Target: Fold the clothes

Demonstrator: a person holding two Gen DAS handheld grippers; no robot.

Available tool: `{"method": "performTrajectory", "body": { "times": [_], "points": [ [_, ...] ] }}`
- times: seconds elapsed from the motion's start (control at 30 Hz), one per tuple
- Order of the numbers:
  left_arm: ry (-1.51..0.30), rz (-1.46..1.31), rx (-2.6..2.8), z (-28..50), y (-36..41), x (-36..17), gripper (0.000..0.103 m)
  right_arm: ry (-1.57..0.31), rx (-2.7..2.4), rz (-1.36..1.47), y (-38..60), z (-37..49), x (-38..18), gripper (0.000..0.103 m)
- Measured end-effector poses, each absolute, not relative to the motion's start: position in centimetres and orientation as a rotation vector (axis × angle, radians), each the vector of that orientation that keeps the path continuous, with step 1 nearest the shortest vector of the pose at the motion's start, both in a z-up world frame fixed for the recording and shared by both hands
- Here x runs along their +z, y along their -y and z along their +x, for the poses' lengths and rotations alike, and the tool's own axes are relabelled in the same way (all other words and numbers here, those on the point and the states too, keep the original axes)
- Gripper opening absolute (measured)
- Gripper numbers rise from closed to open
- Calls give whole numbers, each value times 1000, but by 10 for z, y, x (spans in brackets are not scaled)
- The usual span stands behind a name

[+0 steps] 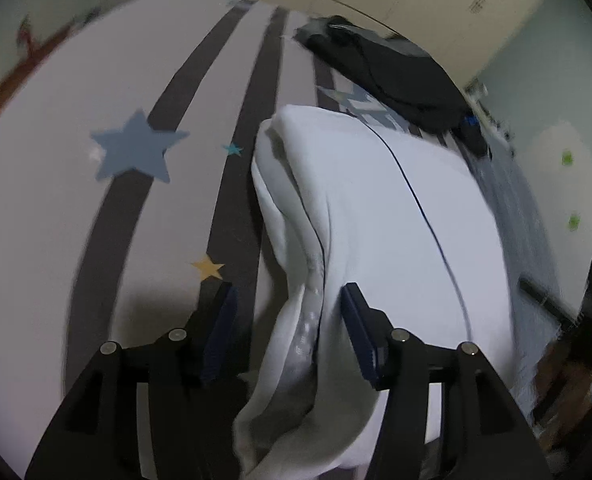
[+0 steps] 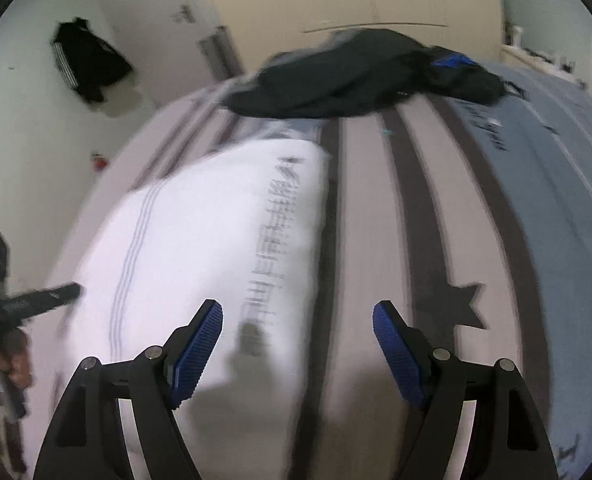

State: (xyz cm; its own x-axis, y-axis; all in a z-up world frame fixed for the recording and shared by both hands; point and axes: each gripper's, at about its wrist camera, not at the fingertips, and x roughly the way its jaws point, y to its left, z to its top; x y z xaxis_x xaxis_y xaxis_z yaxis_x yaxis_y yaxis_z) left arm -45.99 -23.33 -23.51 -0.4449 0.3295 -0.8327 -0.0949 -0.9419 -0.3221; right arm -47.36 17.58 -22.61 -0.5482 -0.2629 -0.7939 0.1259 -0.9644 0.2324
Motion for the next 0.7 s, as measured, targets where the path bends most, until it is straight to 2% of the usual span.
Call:
{"method": "performTrajectory", "body": {
  "times": [0.2, 0.3, 0.5, 0.7],
  "points": [
    [342, -1528, 2478, -451, 237, -245, 51, 48, -2493, 1377, -121, -485, -238, 75],
    [359, -1535, 2471, -452, 239, -248, 52, -12, -2523, 1403, -124, -485, -253, 74],
    [505, -1469, 2433, -448, 241, -233, 52, -42, -2569, 1404, -152, -477, -268, 74],
    [325, -1437, 2476, -451, 212, -219, 52, -42, -2585, 1382, -171, -470, -268, 74]
  ]
}}
